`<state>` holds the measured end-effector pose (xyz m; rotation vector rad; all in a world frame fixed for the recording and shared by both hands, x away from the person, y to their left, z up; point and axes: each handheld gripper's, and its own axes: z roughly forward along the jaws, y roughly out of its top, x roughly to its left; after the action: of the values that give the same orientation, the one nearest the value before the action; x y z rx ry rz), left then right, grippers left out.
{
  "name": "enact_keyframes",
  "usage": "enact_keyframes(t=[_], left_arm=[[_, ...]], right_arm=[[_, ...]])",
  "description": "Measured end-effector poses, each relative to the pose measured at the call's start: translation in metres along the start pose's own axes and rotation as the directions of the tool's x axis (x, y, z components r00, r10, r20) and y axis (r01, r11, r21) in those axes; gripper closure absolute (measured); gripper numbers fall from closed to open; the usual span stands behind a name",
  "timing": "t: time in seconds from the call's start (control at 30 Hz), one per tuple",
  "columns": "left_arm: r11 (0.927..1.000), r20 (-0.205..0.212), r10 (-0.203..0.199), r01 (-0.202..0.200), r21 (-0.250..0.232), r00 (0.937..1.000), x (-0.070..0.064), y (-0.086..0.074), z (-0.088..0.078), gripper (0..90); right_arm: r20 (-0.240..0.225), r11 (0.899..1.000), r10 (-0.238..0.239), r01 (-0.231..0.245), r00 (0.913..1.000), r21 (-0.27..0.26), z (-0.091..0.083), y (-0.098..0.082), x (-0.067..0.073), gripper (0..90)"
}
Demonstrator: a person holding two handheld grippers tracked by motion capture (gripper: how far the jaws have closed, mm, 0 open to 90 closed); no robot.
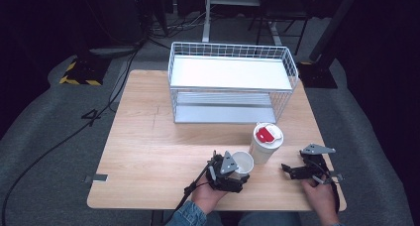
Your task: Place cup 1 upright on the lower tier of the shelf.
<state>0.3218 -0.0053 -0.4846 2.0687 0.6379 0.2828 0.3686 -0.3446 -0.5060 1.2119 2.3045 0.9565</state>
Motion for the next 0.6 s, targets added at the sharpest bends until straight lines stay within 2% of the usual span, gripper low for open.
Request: enact_keyframes(t=[0.43,0.6], left_arm=[[1.0,-0.008,-0.002,0.002,0.0,1.0,-0.0012,0.001,-0.0014,22.4],[0.9998,-0.016,0.017,-0.017,-0.005,0.9997,-0.0023,0.0048,-0.0058,22.4]], right_arm=[[0.0,1.0,0.0,0.0,1.0,0.0,0.0,0.0,0.0,0.5],[0.0,1.0,0.0,0.0,1.0,0.0,0.0,0.0,0.0,0.5]])
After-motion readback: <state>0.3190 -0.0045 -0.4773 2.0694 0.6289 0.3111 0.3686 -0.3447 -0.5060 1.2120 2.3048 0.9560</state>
